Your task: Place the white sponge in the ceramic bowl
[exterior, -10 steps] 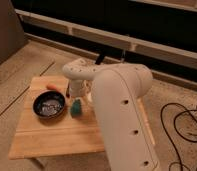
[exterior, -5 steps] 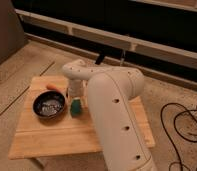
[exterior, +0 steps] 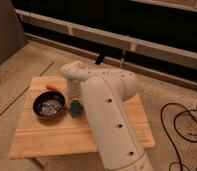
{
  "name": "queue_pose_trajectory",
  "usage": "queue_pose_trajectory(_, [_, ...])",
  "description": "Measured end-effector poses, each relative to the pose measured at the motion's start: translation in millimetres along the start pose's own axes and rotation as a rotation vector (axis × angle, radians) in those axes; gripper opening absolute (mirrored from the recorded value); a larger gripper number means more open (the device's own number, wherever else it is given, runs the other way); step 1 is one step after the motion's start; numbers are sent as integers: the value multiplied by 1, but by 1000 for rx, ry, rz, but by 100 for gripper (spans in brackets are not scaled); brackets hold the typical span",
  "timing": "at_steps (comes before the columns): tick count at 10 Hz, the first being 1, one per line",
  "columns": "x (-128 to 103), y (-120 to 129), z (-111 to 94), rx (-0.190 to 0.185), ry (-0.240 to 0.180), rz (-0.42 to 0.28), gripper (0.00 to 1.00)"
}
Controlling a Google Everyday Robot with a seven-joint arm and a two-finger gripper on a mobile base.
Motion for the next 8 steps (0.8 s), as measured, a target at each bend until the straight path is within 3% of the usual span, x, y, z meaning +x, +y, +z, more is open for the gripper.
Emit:
queue_pose_trajectory(1, [1,1,3,-3,9,-14,21])
queue_pose_trajectory(3, [3,-1,4,3,15,-18,4])
queue_pose_trajectory(4, [5,-5,-3,25,7,-23,0])
queue_pose_trajectory(6, [11,-17,-40,91,-52,-16,0])
queue_pose_trajectory(7, [21,-25,-81,143,-138,-3,0])
queue_pose_trajectory(8, [30,-27,-109,162,-208,9,0])
